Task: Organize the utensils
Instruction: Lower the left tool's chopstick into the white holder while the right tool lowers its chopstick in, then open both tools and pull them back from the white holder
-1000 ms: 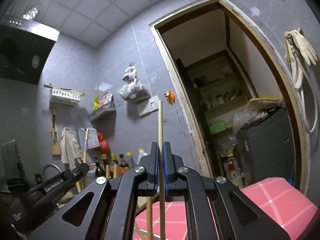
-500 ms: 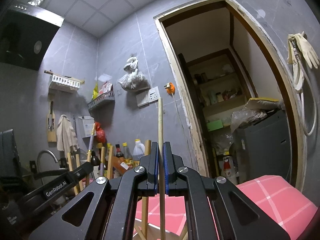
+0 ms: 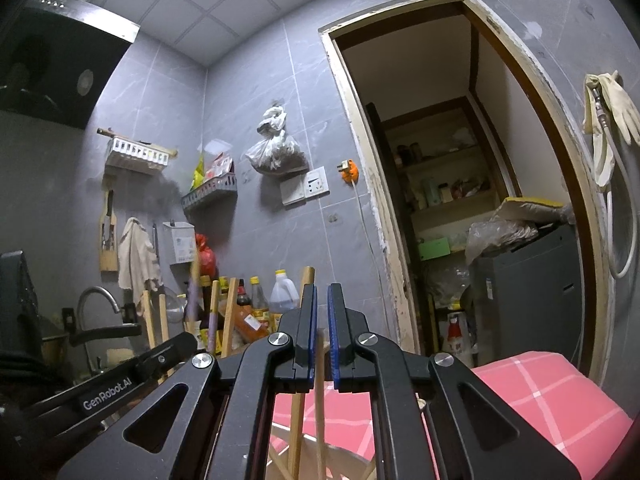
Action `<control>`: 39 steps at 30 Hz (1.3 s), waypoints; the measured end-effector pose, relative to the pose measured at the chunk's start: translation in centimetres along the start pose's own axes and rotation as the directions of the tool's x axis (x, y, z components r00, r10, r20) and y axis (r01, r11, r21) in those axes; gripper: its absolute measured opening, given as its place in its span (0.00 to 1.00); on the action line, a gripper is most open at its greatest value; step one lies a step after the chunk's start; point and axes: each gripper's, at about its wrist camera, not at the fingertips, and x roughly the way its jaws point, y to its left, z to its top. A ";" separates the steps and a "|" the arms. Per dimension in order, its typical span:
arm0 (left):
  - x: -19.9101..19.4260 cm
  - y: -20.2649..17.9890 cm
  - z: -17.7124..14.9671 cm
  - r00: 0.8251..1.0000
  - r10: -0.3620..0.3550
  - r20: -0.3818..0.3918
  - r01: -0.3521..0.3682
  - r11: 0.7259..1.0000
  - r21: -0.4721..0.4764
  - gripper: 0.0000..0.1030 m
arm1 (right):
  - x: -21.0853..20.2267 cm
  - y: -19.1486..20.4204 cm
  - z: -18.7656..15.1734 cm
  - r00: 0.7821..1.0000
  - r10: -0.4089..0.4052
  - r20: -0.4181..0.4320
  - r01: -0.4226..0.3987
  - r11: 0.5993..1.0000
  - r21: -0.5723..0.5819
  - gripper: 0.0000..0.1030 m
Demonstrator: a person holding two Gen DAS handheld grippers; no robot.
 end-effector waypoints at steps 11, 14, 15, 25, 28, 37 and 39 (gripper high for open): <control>-0.8 -0.1 0.3 0.999 -0.011 -0.041 0.011 1.000 0.000 0.07 | -1.0 0.8 1.5 1.000 -0.018 -0.014 0.017 0.999 -0.047 0.19; -0.9 -0.3 0.3 0.998 0.000 -0.060 0.001 1.000 0.013 0.12 | -1.4 0.8 1.8 0.999 -0.028 -0.026 0.026 0.998 -0.060 0.21; -0.9 -0.4 0.3 0.998 0.001 -0.067 0.000 1.000 0.014 0.15 | -1.5 0.7 1.9 0.999 -0.029 -0.030 0.027 0.998 -0.061 0.22; -2.2 -1.1 0.3 0.992 0.011 -0.129 -0.006 0.999 0.039 0.39 | -3.8 0.2 2.7 0.996 -0.059 -0.070 0.053 0.995 -0.086 0.46; -2.8 -1.2 0.5 0.990 0.023 -0.136 -0.018 0.999 0.041 0.45 | -4.7 0.0 3.0 0.994 -0.071 -0.080 0.064 0.994 -0.091 0.51; -5.5 -1.7 1.3 0.986 0.013 -0.164 -0.009 1.000 0.029 0.73 | -7.7 -0.9 3.6 0.983 -0.115 -0.143 0.104 0.991 -0.080 0.70; -6.3 -1.9 1.4 0.986 0.006 -0.168 0.000 0.999 0.032 0.81 | -8.5 -1.0 3.7 0.979 -0.121 -0.164 0.108 0.990 -0.086 0.76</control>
